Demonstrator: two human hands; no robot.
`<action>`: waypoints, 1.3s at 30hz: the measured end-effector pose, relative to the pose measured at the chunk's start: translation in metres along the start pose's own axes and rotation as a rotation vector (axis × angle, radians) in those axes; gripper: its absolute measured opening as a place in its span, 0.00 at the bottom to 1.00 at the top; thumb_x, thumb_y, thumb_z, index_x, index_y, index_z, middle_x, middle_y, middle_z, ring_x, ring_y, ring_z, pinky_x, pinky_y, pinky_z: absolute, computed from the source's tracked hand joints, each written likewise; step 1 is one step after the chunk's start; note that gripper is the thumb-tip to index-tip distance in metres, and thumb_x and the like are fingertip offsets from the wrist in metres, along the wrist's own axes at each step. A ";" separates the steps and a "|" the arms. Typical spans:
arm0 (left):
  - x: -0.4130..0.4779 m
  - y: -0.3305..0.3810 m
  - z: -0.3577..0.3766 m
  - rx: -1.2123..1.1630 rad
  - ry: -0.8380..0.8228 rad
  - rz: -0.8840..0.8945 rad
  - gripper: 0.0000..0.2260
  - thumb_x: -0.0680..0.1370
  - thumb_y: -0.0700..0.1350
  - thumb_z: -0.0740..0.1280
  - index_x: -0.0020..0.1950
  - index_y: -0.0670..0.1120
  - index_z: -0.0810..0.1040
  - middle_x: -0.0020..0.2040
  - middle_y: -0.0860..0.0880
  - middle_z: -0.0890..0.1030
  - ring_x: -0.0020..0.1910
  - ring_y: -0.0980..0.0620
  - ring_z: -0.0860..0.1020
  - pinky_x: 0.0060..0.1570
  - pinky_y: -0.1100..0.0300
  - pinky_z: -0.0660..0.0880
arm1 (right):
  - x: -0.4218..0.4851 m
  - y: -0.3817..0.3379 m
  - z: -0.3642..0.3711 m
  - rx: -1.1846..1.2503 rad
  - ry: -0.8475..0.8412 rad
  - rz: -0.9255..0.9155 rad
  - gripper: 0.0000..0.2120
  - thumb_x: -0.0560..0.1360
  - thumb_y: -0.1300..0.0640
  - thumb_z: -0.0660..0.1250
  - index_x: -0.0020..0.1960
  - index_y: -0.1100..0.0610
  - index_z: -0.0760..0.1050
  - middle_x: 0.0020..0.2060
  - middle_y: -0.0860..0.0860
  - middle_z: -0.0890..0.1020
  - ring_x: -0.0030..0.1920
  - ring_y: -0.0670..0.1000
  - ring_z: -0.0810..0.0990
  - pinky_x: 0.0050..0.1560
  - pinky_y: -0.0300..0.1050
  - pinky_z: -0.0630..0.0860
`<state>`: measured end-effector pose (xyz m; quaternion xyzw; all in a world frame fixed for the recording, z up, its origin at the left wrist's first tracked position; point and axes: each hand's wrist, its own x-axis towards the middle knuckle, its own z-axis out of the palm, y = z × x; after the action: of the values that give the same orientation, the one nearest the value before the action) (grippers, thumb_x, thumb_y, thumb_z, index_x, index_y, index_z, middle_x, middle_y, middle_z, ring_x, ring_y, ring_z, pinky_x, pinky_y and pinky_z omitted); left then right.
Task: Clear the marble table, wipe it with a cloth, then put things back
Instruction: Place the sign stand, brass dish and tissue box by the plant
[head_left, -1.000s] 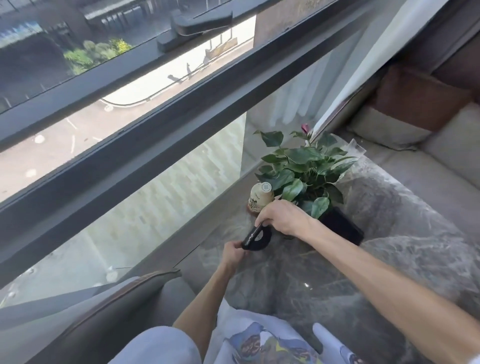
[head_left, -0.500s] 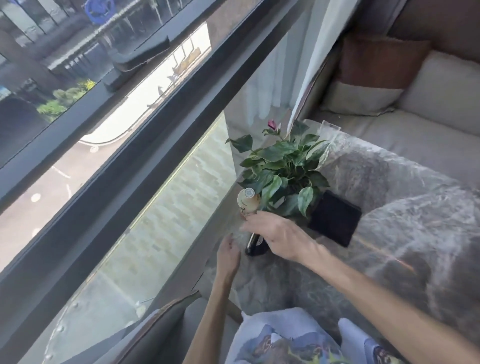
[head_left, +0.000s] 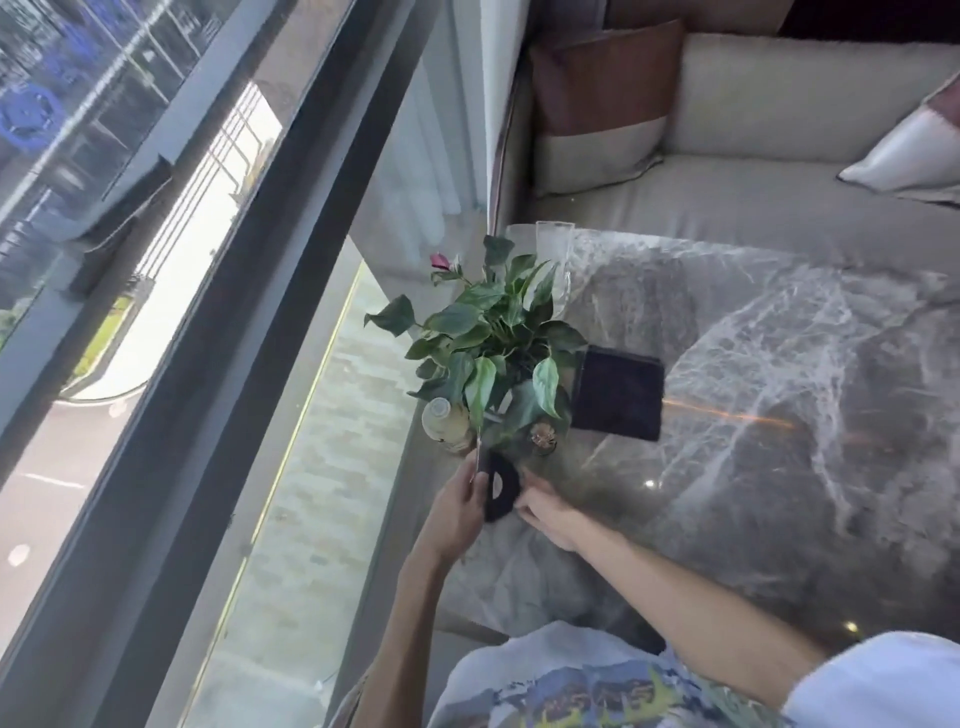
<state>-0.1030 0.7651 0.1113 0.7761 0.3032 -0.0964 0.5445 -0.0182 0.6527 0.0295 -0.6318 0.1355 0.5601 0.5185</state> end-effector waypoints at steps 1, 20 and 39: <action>0.001 -0.001 0.000 -0.006 -0.004 0.000 0.18 0.83 0.48 0.54 0.72 0.51 0.68 0.61 0.52 0.77 0.61 0.47 0.77 0.58 0.56 0.75 | 0.001 -0.001 0.004 0.006 0.004 0.010 0.34 0.72 0.77 0.51 0.73 0.55 0.65 0.62 0.51 0.76 0.60 0.50 0.72 0.55 0.38 0.72; 0.008 -0.010 0.001 -0.173 0.000 -0.098 0.18 0.78 0.45 0.54 0.57 0.65 0.75 0.48 0.41 0.81 0.50 0.34 0.78 0.49 0.52 0.72 | 0.020 0.015 0.010 -0.010 0.089 0.022 0.27 0.72 0.72 0.57 0.64 0.51 0.76 0.56 0.56 0.82 0.52 0.52 0.75 0.65 0.52 0.71; -0.027 0.085 0.127 0.654 0.179 0.302 0.21 0.76 0.51 0.52 0.63 0.45 0.75 0.59 0.44 0.80 0.61 0.42 0.74 0.61 0.49 0.71 | -0.126 0.057 -0.204 -0.301 0.303 -0.278 0.29 0.78 0.39 0.59 0.73 0.54 0.68 0.71 0.46 0.71 0.68 0.40 0.68 0.71 0.39 0.63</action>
<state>-0.0525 0.6212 0.1419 0.9504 0.1847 -0.0386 0.2471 0.0121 0.4127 0.0737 -0.7912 0.0384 0.3961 0.4643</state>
